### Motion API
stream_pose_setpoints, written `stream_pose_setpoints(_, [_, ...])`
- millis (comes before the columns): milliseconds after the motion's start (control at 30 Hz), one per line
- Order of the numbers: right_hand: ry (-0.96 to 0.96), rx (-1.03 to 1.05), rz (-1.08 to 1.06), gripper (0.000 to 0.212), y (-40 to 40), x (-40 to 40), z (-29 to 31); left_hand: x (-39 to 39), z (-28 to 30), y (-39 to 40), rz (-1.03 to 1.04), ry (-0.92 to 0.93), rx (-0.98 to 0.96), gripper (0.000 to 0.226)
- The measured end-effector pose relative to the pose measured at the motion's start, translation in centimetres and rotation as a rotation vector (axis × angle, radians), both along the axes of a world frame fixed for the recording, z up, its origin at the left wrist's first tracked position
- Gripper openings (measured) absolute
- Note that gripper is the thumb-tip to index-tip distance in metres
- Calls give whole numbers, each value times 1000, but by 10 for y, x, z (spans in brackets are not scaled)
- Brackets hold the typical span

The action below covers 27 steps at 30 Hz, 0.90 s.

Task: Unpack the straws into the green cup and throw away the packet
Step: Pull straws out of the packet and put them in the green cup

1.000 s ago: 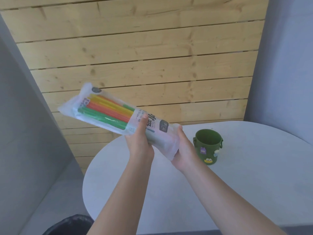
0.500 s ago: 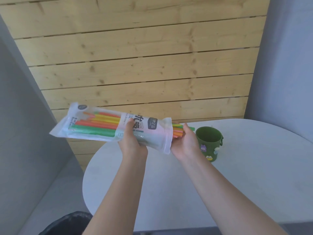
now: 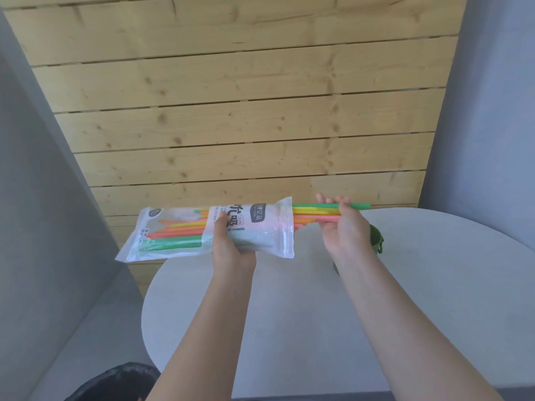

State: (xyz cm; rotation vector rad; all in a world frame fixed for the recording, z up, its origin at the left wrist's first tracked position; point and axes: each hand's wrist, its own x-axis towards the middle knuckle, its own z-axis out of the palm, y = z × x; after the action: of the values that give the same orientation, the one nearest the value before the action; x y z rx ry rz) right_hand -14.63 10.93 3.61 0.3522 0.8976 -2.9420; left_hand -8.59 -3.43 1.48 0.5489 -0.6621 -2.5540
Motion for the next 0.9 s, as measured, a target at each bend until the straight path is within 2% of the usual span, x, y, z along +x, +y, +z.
stream_pose_setpoints(100, [12,-52,41,15,7,-4,-3,-2,-2,1,7,-18,14,10])
stream_pose_setpoints(200, [57,-47,116,33,2,1,-10,-5,-3,8,9,-43,36,18])
stream_pose_setpoints(300, [119,-71,127,40,2,2,-9,-5,-4,11,19,-29,60,21])
stream_pose_setpoints(467, [138,-68,127,26,3,0,-6,-6,-8,20,-16,-39,73,14])
stream_pose_setpoints(533, [117,-71,94,12,2,-1,-5,-6,-8,24,-37,-48,60,9])
stream_pose_setpoints(667, [37,-68,-71,22,12,-7,2,-9,-7,24,-43,-37,31,10])
stream_pose_setpoints(767, [-6,-36,-171,15,28,-9,8,-10,-9,22,-54,-10,26,12])
stream_pose_setpoints(900, [55,52,-255,12,46,-6,18,-7,-15,22,-76,-26,76,14])
